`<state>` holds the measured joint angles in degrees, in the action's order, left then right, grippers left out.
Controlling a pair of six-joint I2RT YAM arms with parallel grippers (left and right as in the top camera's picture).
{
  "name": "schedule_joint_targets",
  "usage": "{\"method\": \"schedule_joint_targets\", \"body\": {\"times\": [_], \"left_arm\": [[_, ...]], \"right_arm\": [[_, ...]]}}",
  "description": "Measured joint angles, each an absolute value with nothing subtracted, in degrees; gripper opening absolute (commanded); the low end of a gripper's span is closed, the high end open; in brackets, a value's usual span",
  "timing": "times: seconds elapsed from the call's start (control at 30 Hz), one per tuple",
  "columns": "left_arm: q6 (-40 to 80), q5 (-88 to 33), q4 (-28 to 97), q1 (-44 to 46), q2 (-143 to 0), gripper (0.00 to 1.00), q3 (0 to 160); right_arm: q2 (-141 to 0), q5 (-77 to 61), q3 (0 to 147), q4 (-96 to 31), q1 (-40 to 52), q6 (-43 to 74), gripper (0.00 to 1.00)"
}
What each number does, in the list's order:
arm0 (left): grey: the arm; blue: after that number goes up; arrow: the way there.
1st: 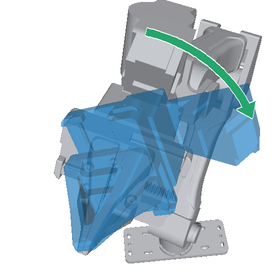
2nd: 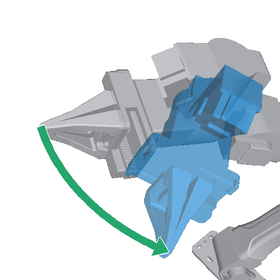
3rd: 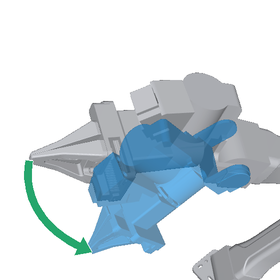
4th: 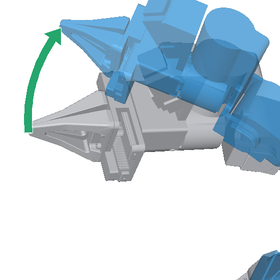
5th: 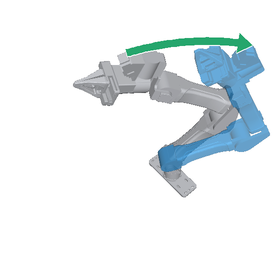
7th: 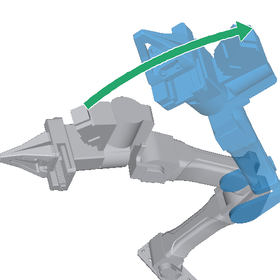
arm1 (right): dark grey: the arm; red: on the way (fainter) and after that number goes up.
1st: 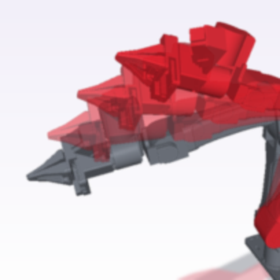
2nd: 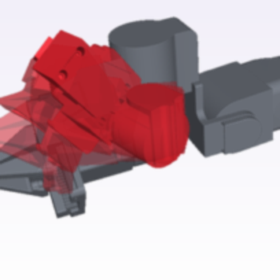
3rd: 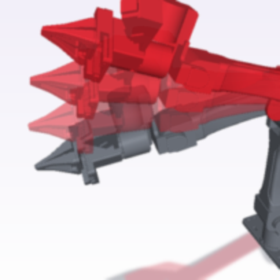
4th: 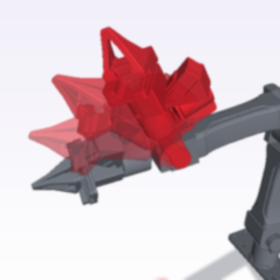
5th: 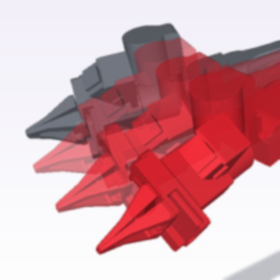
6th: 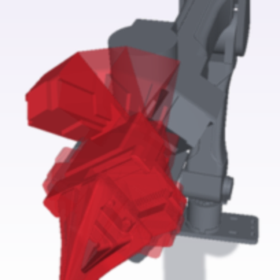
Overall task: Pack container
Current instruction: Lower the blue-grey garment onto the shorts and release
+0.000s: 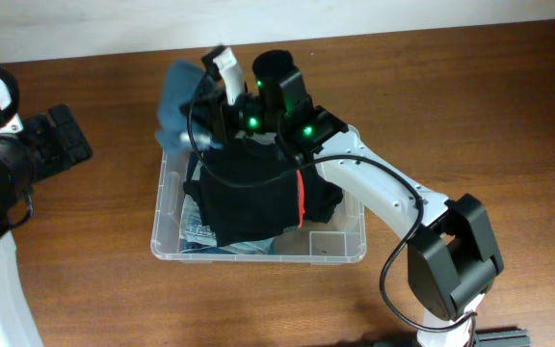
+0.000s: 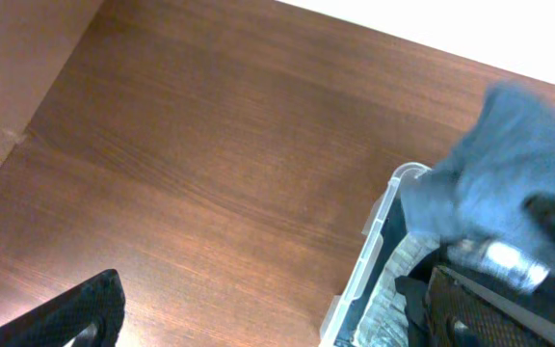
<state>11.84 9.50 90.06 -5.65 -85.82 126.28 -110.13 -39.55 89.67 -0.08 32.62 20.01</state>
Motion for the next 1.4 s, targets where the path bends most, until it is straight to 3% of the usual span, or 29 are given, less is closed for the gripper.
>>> {"method": "schedule_joint_targets", "body": {"times": [0.3, 0.53, 0.8, 0.83, 0.87, 0.9, 0.93, 1.0, 1.1, 1.27, 1.33, 1.4], "left_arm": [[11.84, 9.52, 90.0, -5.65, -85.82, 1.0, 126.28], [11.84, 9.54, 90.04, -5.65, -85.82, 1.0, 126.28], [11.84, 9.5, 90.06, -5.65, -85.82, 1.0, 126.28], [11.84, 9.5, 90.06, -5.65, -85.82, 1.0, 126.28], [11.84, 9.5, 90.06, -5.65, -85.82, 1.0, 126.28], [11.84, 9.5, 90.06, -5.65, -85.82, 1.0, 126.28], [11.84, 9.5, 90.06, -5.65, -85.82, 1.0, 126.28], [11.84, 9.5, 90.06, -5.65, -85.82, 1.0, 126.28], [11.84, 9.5, 90.06, -5.65, -85.82, 1.0, 126.28], [11.84, 9.52, 90.08, -5.65, -85.82, 1.0, 126.28], [11.84, 9.5, 90.08, -5.65, -85.82, 1.0, 126.28], [11.84, 9.5, 90.06, -5.65, -85.82, 1.0, 126.28]], "right_arm": [[-110.0, -47.81, 89.71, -31.18, 32.62, 15.53, 0.04], [-102.59, -42.5, 89.56, -52.23, 31.97, 6.74, 0.04], [-94.02, -30.37, 89.56, -56.34, 28.05, 4.03, 0.05], [-94.15, -29.74, 89.56, -56.36, 27.79, 3.81, 0.09], [-94.5, -29.02, 89.56, -56.36, 27.49, 3.38, 0.2], [-94.83, -28.56, 89.56, -56.42, 27.38, 3.03, 0.42], [-95.39, -28.03, 89.54, -56.8, 27.42, 2.11, 0.54], [-96.23, -27.59, 89.43, -59.11, 27.59, 0.95, 0.67], [-97.06, -25.47, 88.99, -63.46, 27.81, -1.08, 0.73], [-97.19, -22.83, 88.9, -64.66, 27.2, -1.8, 0.73], [-97.14, -22.33, 88.92, -64.27, 26.61, -1.78, 0.59], [-97.03, -21.91, 89.12, -63.61, 26.22, -2.17, 0.35]]}}
